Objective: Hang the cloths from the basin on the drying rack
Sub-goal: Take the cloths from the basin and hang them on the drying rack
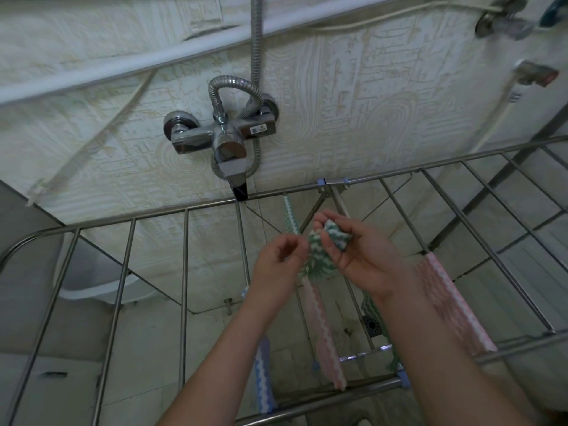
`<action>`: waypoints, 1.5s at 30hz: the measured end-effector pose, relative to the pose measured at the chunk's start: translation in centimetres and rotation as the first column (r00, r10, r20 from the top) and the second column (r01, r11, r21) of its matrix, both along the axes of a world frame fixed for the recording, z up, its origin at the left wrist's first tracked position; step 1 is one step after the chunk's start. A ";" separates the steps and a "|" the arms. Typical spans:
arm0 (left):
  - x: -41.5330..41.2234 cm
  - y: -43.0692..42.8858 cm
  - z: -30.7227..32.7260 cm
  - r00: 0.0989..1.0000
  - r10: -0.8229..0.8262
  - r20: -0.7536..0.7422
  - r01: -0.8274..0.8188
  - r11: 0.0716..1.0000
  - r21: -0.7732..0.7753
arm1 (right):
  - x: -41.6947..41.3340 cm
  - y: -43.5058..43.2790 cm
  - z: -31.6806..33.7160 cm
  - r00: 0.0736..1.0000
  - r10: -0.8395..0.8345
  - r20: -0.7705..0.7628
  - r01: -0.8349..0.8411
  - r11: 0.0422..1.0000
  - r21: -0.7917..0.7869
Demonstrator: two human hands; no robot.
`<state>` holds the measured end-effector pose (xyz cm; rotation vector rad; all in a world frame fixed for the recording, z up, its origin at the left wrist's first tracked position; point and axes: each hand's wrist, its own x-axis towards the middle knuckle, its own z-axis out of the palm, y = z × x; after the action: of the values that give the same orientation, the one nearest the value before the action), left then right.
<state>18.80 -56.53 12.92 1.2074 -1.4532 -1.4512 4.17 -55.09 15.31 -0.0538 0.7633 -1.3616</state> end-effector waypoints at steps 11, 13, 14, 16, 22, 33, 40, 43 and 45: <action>4.7 -1.1 4.5 0.962 -0.127 0.240 0.168 0.973 -0.160 | 1.1 2.0 3.0 0.350 -0.062 -0.935 -0.119 0.987 -0.110; 5.3 -1.5 4.7 0.903 -0.235 0.360 0.302 0.943 -0.141 | 1.5 1.6 3.5 0.264 -0.097 -0.960 -0.204 0.967 -0.154; 5.5 -1.7 4.9 0.869 -0.286 0.403 0.362 0.924 -0.126 | 1.8 1.5 3.7 0.241 -0.110 -0.964 -0.242 0.956 -0.169; 6.0 -1.8 5.4 0.858 -0.333 0.391 0.403 0.909 -0.109 | 2.2 1.1 4.0 0.214 -0.115 -0.970 -0.300 0.937 -0.178; 8.1 -2.3 7.0 0.958 -0.271 0.093 0.278 0.958 -0.077 | 2.4 -0.1 5.2 -0.022 0.073 -0.997 -0.556 0.828 0.073; 12.4 -4.5 4.8 0.936 0.016 0.351 0.067 0.973 -0.222 | 1.7 -2.4 2.1 -0.239 0.102 -0.966 -0.581 0.782 0.227; 13.3 -4.9 2.2 0.881 0.249 -0.403 -0.164 0.958 0.234 | 3.4 -2.0 -0.6 0.853 0.340 -0.396 -0.357 0.934 0.032; 12.3 -5.8 -0.2 0.861 0.438 -0.258 -0.352 0.880 0.319 | 5.2 -3.9 -2.8 0.863 0.331 -0.381 -0.263 0.939 0.220; 12.2 -6.7 -1.9 0.882 0.430 -0.193 -0.336 0.861 0.381 | 6.5 -5.5 -4.4 0.815 0.342 -0.468 -0.219 0.929 0.298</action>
<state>31.01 -63.21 11.04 1.3487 -0.7347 -1.5407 10.65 -60.62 10.88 -0.3484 1.3087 -0.9649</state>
